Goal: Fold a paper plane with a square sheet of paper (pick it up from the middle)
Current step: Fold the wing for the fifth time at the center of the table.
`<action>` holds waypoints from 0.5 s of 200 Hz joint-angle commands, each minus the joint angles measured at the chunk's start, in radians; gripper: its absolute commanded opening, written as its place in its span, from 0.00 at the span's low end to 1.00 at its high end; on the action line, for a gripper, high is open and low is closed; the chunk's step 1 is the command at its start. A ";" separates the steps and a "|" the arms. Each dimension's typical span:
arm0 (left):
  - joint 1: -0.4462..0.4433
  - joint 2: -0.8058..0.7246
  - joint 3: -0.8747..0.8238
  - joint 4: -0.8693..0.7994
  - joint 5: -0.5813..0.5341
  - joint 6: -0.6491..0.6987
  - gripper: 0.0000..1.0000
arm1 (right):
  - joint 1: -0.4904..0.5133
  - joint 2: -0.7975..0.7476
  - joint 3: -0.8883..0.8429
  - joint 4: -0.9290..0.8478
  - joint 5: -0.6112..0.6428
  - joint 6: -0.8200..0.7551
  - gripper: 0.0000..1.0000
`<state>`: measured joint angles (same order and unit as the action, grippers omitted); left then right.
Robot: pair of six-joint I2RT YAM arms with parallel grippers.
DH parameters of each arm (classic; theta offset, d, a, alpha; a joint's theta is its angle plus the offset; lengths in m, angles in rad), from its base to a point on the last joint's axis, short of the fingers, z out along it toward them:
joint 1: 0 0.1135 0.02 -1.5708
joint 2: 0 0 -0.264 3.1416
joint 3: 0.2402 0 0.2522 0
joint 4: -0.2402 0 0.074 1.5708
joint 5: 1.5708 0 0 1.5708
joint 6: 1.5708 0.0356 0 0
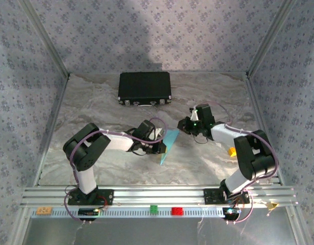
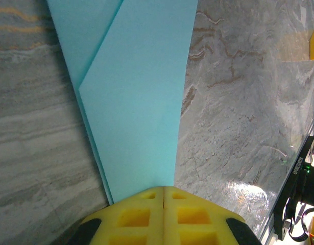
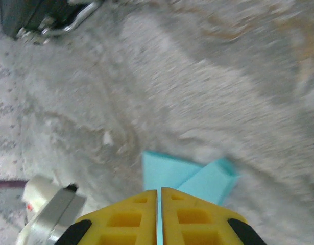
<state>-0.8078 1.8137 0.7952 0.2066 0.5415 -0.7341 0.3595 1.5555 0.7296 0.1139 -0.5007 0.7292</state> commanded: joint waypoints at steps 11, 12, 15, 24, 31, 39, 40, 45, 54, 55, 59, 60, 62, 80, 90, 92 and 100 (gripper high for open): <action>-0.021 0.016 -0.040 -0.120 -0.014 -0.008 0.00 | 0.105 0.005 -0.051 0.011 0.017 0.047 0.11; -0.021 0.016 -0.040 -0.119 -0.015 -0.008 0.00 | 0.108 0.006 -0.052 0.012 0.018 0.048 0.11; -0.019 0.016 -0.040 -0.119 -0.014 -0.008 0.00 | 0.115 0.010 -0.054 0.014 0.019 0.050 0.11; -0.020 0.016 -0.040 -0.119 -0.014 -0.009 0.00 | 0.139 0.024 -0.055 0.020 0.023 0.055 0.10; -0.021 0.017 -0.039 -0.116 -0.014 -0.009 0.00 | 0.152 0.037 -0.056 0.021 0.029 0.058 0.10; -0.020 0.014 -0.038 -0.116 -0.014 -0.011 0.00 | 0.161 0.051 -0.061 0.023 0.036 0.064 0.09; -0.020 0.013 -0.037 -0.117 -0.014 -0.011 0.00 | 0.161 0.052 -0.061 0.024 0.036 0.065 0.09; -0.019 0.012 -0.037 -0.116 -0.014 -0.011 0.00 | 0.165 0.062 -0.067 0.030 0.041 0.070 0.09; -0.021 0.008 -0.038 -0.116 -0.014 -0.012 0.00 | 0.164 0.079 -0.075 0.044 0.047 0.079 0.08; -0.020 0.007 -0.038 -0.116 -0.014 -0.012 0.00 | 0.164 0.082 -0.077 0.045 0.048 0.079 0.08; -0.021 0.004 -0.037 -0.116 -0.014 -0.014 0.00 | 0.162 0.091 -0.080 0.048 0.046 0.083 0.08; -0.021 0.003 -0.037 -0.116 -0.014 -0.014 0.00 | 0.162 0.093 -0.080 0.049 0.045 0.083 0.08; -0.021 0.002 -0.037 -0.116 -0.014 -0.014 0.00 | 0.161 0.096 -0.081 0.052 0.044 0.085 0.08; -0.022 -0.012 -0.035 -0.119 -0.012 -0.017 0.00 | 0.150 0.121 -0.097 0.072 0.041 0.096 0.06; -0.025 -0.021 -0.030 -0.126 -0.012 -0.016 0.00 | 0.146 0.126 -0.098 0.056 0.055 0.095 0.06; -0.025 -0.023 -0.030 -0.127 -0.011 -0.015 0.00 | 0.144 0.127 -0.098 0.052 0.058 0.094 0.06; -0.024 -0.031 -0.022 -0.138 -0.012 -0.011 0.00 | 0.141 0.131 -0.097 0.032 0.069 0.090 0.05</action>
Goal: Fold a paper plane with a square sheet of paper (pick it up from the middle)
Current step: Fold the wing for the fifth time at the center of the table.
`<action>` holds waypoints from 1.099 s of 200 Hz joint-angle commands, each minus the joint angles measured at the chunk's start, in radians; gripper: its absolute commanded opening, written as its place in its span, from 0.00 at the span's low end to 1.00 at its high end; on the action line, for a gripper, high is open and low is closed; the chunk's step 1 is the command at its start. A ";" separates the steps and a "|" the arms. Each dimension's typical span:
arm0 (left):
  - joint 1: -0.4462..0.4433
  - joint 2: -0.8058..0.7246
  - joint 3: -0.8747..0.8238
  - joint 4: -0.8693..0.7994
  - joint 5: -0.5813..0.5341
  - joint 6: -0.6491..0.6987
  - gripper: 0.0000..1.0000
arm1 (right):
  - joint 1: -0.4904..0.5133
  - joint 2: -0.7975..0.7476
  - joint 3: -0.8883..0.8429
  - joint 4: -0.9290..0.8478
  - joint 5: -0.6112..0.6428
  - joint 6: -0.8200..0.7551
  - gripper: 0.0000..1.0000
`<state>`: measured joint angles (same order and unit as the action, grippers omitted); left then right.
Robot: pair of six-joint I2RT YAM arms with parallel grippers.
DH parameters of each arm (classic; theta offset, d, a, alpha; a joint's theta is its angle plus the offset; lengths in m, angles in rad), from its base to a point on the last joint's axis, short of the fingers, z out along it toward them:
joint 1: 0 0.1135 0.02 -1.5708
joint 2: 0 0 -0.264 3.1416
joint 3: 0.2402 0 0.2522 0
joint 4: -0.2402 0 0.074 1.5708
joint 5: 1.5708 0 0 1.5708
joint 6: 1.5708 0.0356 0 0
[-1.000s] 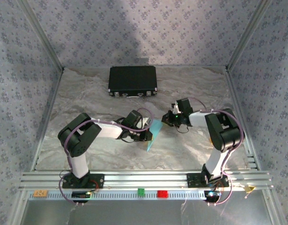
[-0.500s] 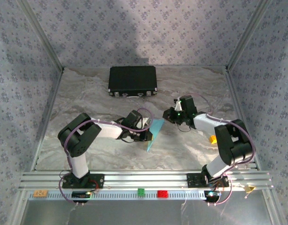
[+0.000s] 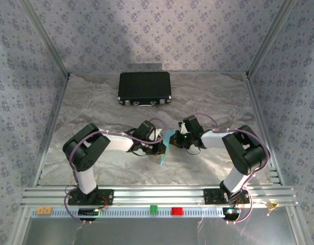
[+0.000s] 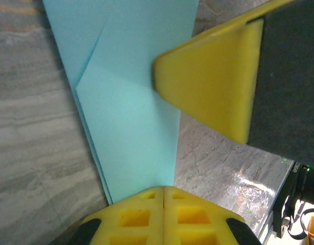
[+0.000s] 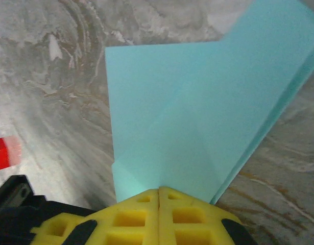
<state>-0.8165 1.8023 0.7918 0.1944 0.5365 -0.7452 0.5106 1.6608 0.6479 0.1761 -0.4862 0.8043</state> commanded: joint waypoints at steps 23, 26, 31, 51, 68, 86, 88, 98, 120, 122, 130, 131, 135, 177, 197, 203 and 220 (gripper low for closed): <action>-0.017 -0.044 0.005 -0.152 -0.009 0.005 0.00 | -0.019 0.027 -0.024 -0.025 0.054 0.018 0.04; -0.018 -0.047 0.009 -0.154 -0.009 0.006 0.00 | -0.019 0.028 -0.025 -0.022 0.054 0.019 0.04; -0.017 -0.052 0.014 -0.159 -0.011 0.005 0.00 | -0.018 0.026 -0.026 -0.020 0.053 0.020 0.04; -0.019 -0.075 0.039 -0.176 -0.012 0.003 0.01 | -0.016 0.026 -0.023 -0.023 0.051 0.020 0.03; -0.021 -0.085 0.061 -0.185 -0.009 0.002 0.02 | -0.014 0.029 -0.022 -0.024 0.051 0.021 0.03; -0.024 -0.080 0.079 -0.183 -0.003 -0.003 0.02 | -0.014 0.028 -0.021 -0.026 0.051 0.024 0.03; -0.024 -0.079 0.080 -0.183 -0.001 -0.003 0.02 | -0.014 0.029 -0.022 -0.026 0.051 0.023 0.03; -0.026 -0.070 0.087 -0.176 0.004 -0.008 0.02 | -0.014 0.029 -0.021 -0.027 0.051 0.022 0.03; -0.029 -0.043 0.109 -0.162 0.014 -0.016 0.02 | -0.015 0.031 -0.021 -0.028 0.052 0.023 0.03; -0.029 -0.040 0.111 -0.162 0.012 -0.017 0.02 | -0.016 0.032 -0.021 -0.029 0.052 0.023 0.03; -0.032 -0.029 0.123 -0.161 0.014 -0.017 0.03 | -0.015 0.034 -0.021 -0.027 0.052 0.023 0.03; -0.032 -0.027 0.125 -0.161 0.014 -0.016 0.03 | -0.015 0.033 -0.022 -0.027 0.051 0.023 0.03; -0.033 -0.021 0.131 -0.161 0.015 -0.016 0.03 | -0.016 0.036 -0.020 -0.026 0.050 0.024 0.03; -0.038 0.041 0.183 -0.177 -0.009 -0.008 0.03 | -0.015 0.035 -0.022 -0.026 0.049 0.023 0.03; -0.040 0.067 0.188 -0.185 -0.022 -0.004 0.03 | -0.017 0.035 -0.023 -0.026 0.049 0.022 0.03; -0.040 0.073 0.186 -0.188 -0.027 -0.003 0.03 | -0.015 0.036 -0.023 -0.026 0.049 0.024 0.03; -0.043 0.083 0.177 -0.197 -0.033 0.002 0.03 | -0.016 0.039 -0.023 -0.026 0.047 0.021 0.03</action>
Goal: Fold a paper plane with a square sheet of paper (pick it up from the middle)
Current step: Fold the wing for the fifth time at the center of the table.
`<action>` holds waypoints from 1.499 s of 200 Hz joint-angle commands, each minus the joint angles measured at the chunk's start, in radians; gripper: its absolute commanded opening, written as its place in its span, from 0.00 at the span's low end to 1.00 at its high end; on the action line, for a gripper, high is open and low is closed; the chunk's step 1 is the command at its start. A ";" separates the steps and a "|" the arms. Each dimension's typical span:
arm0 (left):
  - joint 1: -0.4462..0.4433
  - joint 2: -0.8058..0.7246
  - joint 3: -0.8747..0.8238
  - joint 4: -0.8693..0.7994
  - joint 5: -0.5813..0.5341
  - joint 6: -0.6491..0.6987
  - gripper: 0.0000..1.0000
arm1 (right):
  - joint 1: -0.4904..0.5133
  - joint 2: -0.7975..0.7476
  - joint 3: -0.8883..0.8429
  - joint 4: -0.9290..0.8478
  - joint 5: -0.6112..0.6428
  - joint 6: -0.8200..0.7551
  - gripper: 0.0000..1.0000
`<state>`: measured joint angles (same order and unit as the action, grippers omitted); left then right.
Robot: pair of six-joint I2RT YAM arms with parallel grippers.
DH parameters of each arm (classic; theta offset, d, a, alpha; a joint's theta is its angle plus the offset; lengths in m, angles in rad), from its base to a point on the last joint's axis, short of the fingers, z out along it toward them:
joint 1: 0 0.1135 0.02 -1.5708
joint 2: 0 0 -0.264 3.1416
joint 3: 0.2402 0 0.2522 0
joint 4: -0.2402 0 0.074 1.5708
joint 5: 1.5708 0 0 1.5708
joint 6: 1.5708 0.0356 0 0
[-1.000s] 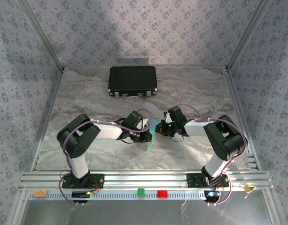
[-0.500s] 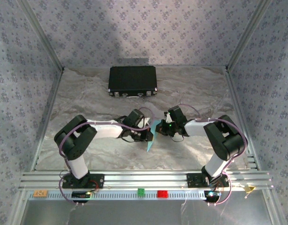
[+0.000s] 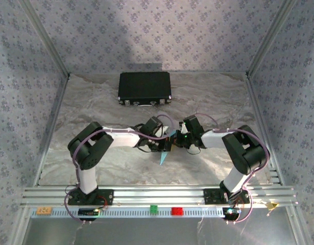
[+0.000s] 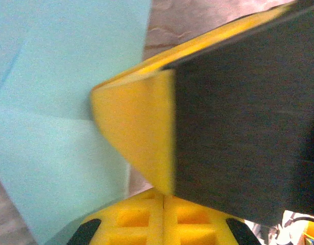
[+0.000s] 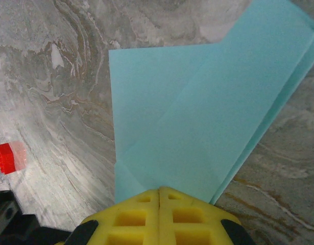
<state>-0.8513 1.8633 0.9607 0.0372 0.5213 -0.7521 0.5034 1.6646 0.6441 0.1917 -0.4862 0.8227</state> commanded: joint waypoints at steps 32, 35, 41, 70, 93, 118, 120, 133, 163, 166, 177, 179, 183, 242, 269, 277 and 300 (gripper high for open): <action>-0.020 0.012 -0.031 -0.065 -0.020 0.023 0.02 | -0.014 0.035 -0.019 -0.047 0.051 0.000 0.03; -0.023 0.007 -0.035 -0.068 -0.020 0.022 0.02 | -0.015 0.035 -0.018 -0.048 0.051 0.001 0.03; -0.024 -0.001 -0.046 -0.071 -0.021 0.024 0.02 | -0.016 0.033 -0.020 -0.050 0.053 -0.001 0.03; -0.036 -0.047 -0.090 -0.083 -0.014 0.026 0.02 | -0.021 0.028 -0.023 -0.053 0.055 -0.005 0.03; -0.044 -0.083 -0.122 -0.104 -0.019 0.028 0.03 | -0.025 0.028 -0.028 -0.053 0.057 -0.004 0.03; -0.053 -0.116 -0.162 -0.124 -0.021 0.032 0.03 | -0.027 0.027 -0.029 -0.054 0.055 -0.005 0.03; -0.053 -0.119 -0.167 -0.126 -0.022 0.033 0.03 | -0.028 0.026 -0.029 -0.053 0.055 -0.004 0.03; -0.059 -0.141 -0.196 -0.136 -0.027 0.029 0.03 | -0.028 0.024 -0.029 -0.054 0.055 -0.004 0.03; -0.075 -0.203 -0.273 -0.134 -0.030 0.011 0.03 | -0.029 0.021 -0.029 -0.055 0.055 -0.004 0.03; -0.077 -0.209 -0.280 -0.134 -0.028 0.011 0.03 | -0.031 0.020 -0.029 -0.055 0.055 -0.004 0.03; -0.084 -0.228 -0.299 -0.135 -0.027 0.009 0.03 | -0.031 0.019 -0.029 -0.056 0.054 -0.005 0.03; -0.084 -0.232 -0.302 -0.136 -0.027 0.009 0.03 | -0.031 0.018 -0.030 -0.057 0.054 -0.006 0.03; -0.086 -0.239 -0.308 -0.137 -0.027 0.008 0.03 | -0.031 0.017 -0.030 -0.057 0.055 -0.005 0.03; -0.087 -0.353 -0.293 -0.114 -0.026 0.003 0.03 | -0.034 0.012 -0.029 -0.059 0.054 -0.006 0.03; -0.069 -0.378 -0.254 -0.106 -0.052 0.011 0.03 | -0.033 0.012 -0.029 -0.057 0.053 -0.005 0.03; -0.053 -0.366 -0.240 -0.090 -0.056 0.005 0.03 | -0.034 0.013 -0.029 -0.055 0.051 -0.004 0.04; -0.015 -0.296 -0.181 -0.035 -0.044 -0.019 0.03 | -0.032 0.011 -0.029 -0.055 0.052 -0.004 0.04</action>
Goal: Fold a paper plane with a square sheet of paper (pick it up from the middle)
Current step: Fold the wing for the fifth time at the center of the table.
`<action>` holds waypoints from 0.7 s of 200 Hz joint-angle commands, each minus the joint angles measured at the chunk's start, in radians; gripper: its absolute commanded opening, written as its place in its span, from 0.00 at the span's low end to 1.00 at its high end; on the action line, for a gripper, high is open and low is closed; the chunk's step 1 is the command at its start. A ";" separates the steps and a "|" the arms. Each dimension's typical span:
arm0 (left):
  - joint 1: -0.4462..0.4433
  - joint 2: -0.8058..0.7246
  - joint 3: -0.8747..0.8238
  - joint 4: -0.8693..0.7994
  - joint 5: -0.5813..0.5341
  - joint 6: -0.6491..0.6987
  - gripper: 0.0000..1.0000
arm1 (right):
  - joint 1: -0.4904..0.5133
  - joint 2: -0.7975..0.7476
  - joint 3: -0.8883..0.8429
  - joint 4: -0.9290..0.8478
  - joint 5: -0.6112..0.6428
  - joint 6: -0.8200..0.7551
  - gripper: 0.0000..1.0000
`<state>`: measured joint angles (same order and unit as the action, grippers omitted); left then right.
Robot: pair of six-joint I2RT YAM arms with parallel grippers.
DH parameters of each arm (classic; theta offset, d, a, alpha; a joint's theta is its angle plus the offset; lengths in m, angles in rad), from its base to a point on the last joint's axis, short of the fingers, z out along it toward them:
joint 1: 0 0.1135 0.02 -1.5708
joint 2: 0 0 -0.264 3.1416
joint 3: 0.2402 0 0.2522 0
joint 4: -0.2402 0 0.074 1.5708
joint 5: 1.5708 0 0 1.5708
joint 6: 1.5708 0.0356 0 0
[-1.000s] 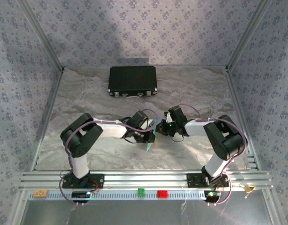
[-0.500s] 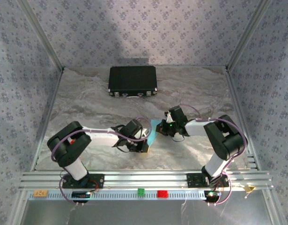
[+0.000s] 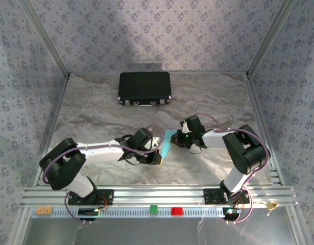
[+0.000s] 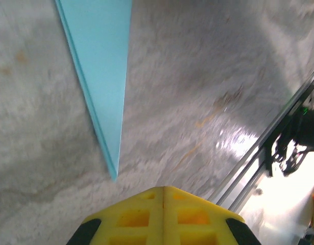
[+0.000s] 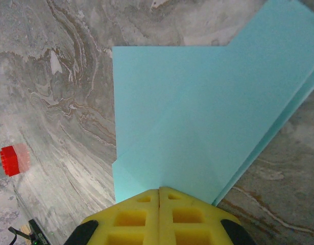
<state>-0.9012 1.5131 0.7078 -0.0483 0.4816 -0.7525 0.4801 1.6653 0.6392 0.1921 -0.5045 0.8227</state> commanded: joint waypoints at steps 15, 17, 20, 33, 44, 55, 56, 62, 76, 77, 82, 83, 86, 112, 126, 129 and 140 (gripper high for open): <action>0.045 0.113 0.124 0.067 0.004 -0.015 0.03 | -0.009 0.009 -0.023 -0.053 0.066 -0.004 0.04; 0.045 0.122 0.132 0.067 0.005 -0.014 0.03 | -0.009 0.010 -0.023 -0.054 0.066 -0.005 0.04; 0.044 0.134 0.143 0.067 0.004 -0.013 0.03 | -0.009 0.010 -0.022 -0.054 0.065 -0.005 0.04; 0.045 0.185 0.173 0.076 0.007 -0.014 0.02 | -0.008 0.010 -0.022 -0.051 0.066 -0.004 0.04; 0.044 0.223 0.187 0.079 0.015 -0.020 0.02 | -0.009 0.008 -0.021 -0.048 0.063 -0.003 0.04; 0.045 0.250 0.185 0.094 0.021 -0.029 0.01 | -0.009 0.009 -0.021 -0.040 0.054 -0.002 0.04; 0.045 0.252 0.184 0.096 0.020 -0.030 0.01 | -0.009 0.009 -0.021 -0.038 0.054 -0.002 0.04; 0.046 0.264 0.178 0.100 0.020 -0.031 0.01 | -0.009 0.007 -0.021 -0.035 0.052 -0.002 0.04; 0.047 0.282 0.163 0.102 0.012 -0.035 0.00 | -0.008 0.002 -0.020 -0.027 0.044 -0.005 0.05; 0.046 0.283 0.161 0.102 0.011 -0.035 0.00 | -0.009 0.001 -0.020 -0.026 0.043 -0.005 0.05; 0.046 0.286 0.154 0.106 0.007 -0.037 0.00 | -0.009 -0.003 -0.018 -0.025 0.041 -0.007 0.05; 0.047 0.287 0.152 0.108 0.007 -0.038 0.00 | -0.009 -0.005 -0.019 -0.024 0.041 -0.008 0.05; 0.046 0.288 0.145 0.112 0.007 -0.040 0.00 | -0.008 -0.007 -0.018 -0.025 0.041 -0.010 0.05; 0.045 0.297 0.091 0.144 0.001 -0.061 0.00 | -0.005 -0.056 -0.010 -0.019 0.023 -0.032 0.07; 0.047 0.298 0.063 0.172 0.001 -0.077 0.00 | 0.000 -0.080 -0.001 -0.036 0.005 -0.052 0.07; 0.046 0.299 0.058 0.175 0.002 -0.081 0.00 | 0.001 -0.084 0.000 -0.040 -0.003 -0.059 0.08; 0.046 0.295 0.052 0.177 -0.002 -0.081 0.00 | 0.013 -0.092 0.005 -0.059 -0.026 -0.080 0.07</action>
<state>-0.8551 1.7935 0.8082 0.1390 0.4927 -0.8127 0.4801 1.6169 0.6373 0.1833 -0.4999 0.7998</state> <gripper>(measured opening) 0.044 0.075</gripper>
